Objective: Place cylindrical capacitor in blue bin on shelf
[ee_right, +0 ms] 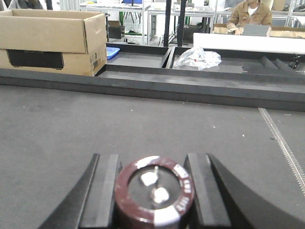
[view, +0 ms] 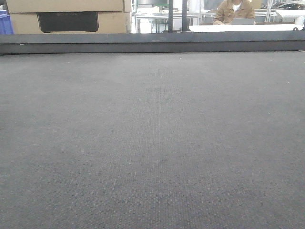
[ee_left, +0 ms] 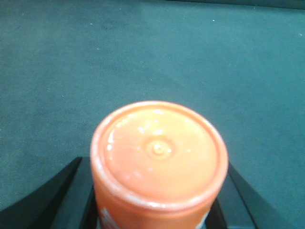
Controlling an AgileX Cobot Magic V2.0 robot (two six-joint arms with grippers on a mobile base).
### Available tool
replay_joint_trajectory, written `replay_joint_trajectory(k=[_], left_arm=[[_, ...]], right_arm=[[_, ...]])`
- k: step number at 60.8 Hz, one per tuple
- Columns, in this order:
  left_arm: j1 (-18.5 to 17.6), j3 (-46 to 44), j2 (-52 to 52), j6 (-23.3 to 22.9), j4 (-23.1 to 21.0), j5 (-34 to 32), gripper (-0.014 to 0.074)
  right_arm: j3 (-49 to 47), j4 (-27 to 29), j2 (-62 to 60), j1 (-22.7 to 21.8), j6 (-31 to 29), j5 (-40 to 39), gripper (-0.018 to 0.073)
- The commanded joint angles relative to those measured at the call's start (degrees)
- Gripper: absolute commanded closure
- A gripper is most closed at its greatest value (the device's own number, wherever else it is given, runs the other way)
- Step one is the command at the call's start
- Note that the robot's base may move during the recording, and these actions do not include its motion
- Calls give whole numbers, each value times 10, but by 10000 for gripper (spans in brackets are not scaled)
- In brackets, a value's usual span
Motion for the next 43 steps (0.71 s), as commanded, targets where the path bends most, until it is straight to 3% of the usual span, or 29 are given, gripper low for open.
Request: replay_joint_trajectory(k=[1, 43], left_arm=[[-3, 1, -3, 1, 12, -7, 708], [-3, 1, -3, 1, 22, -8, 708]], right_arm=[[-5, 2, 1, 1, -2, -8, 721], [-5, 2, 1, 1, -2, -10, 721]])
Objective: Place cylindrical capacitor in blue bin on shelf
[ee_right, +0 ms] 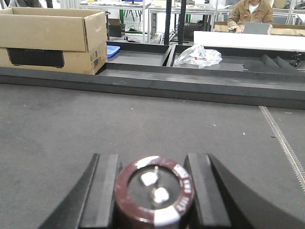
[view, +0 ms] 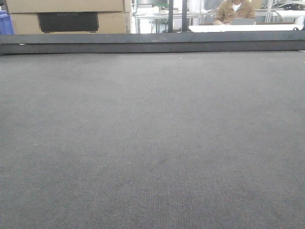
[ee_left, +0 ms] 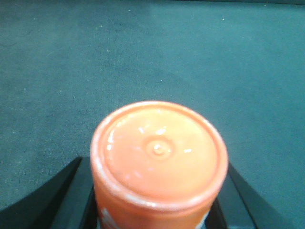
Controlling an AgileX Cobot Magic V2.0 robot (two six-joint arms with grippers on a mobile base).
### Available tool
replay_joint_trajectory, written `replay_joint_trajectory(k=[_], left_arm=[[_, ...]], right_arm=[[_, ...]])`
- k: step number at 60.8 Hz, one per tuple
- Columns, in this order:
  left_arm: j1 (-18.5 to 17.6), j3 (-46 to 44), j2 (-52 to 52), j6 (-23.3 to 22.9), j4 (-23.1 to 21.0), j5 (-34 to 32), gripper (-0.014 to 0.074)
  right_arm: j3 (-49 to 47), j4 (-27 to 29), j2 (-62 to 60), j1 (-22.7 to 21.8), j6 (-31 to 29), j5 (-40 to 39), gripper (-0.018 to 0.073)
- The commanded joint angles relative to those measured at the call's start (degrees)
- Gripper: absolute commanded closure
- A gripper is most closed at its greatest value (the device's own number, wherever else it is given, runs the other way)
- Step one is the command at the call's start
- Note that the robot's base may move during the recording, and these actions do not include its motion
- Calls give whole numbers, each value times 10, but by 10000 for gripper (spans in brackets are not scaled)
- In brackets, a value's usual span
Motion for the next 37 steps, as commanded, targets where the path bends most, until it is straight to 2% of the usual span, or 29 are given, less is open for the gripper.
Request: replay_joint_trajectory(k=[1, 37], left_arm=[[-3, 1, -3, 1, 2, -8, 708], [-3, 1, -1, 1, 3, -8, 708]], right_arm=[[-5, 1, 1, 1, -2, -12, 721], [-5, 1, 1, 1, -2, -12, 721]])
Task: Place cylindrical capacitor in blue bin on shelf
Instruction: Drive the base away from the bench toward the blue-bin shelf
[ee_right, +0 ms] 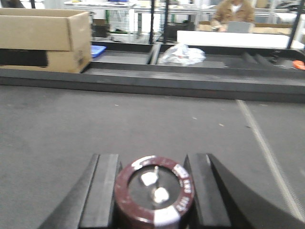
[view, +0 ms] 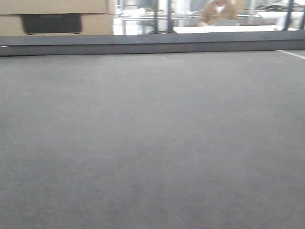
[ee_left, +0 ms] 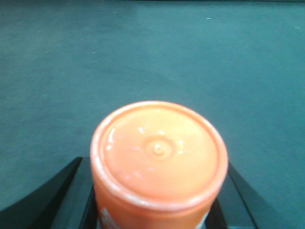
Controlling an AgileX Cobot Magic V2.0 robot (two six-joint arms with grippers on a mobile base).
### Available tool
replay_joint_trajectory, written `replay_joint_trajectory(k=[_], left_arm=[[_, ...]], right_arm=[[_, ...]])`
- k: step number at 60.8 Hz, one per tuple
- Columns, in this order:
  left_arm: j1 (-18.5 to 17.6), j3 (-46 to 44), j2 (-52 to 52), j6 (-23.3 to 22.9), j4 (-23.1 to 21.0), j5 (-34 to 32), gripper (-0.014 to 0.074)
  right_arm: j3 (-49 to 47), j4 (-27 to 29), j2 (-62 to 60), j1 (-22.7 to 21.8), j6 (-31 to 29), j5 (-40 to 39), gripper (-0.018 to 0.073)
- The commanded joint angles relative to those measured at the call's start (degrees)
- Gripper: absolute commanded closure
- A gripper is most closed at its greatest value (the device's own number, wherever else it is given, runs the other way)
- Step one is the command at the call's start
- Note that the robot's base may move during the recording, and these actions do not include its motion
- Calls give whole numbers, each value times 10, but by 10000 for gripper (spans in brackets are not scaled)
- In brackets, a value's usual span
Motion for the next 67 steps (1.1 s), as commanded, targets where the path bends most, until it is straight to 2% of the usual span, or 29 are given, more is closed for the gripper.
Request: replay_joint_trajectory(k=[1, 67], left_arm=[[-3, 1, -1, 1, -1, -8, 708], [-3, 1, -2, 1, -1, -8, 708]], right_arm=[[-5, 1, 1, 1, -2, -12, 721], [-5, 1, 1, 1, -2, -12, 721]])
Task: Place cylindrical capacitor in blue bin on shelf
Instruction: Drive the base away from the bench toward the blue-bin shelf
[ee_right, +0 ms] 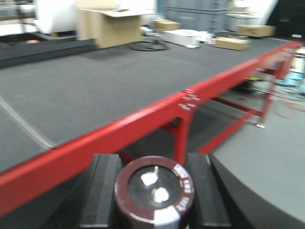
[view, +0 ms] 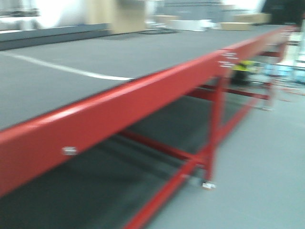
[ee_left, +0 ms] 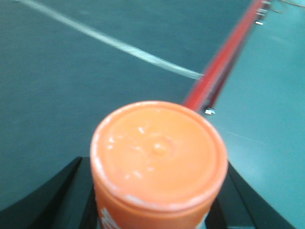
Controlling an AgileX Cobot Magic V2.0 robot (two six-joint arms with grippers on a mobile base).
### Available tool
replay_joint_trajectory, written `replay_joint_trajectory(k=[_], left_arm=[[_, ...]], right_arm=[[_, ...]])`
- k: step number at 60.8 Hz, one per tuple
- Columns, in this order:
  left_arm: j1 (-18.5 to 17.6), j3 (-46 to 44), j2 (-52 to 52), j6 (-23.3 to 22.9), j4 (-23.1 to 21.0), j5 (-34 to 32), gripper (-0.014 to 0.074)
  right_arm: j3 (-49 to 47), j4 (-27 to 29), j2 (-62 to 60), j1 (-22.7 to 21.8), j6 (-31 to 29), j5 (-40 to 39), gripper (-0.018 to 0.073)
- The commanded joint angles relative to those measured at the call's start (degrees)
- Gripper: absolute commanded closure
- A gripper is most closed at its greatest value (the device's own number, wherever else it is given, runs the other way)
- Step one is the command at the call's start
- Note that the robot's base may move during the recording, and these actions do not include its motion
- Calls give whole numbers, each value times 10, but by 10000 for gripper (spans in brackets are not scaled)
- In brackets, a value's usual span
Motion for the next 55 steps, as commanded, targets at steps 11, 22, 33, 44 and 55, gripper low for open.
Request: replay_joint_trajectory(k=[11, 22, 33, 44, 55], left_arm=[[-3, 0, -2, 1, -2, -8, 708], [-3, 0, -2, 1, -2, -8, 708], [-3, 0, -2, 1, -2, -8, 708], [-3, 0, -2, 1, -2, -8, 708], [-3, 0, -2, 1, -2, -8, 708]], right_arm=[[-5, 0, 1, 1, -2, -12, 721], [-5, 0, 1, 1, -2, -12, 721], [-5, 0, 1, 1, -2, -12, 721], [-5, 0, 1, 1, -2, -12, 721], [-5, 0, 1, 1, -2, -12, 721]])
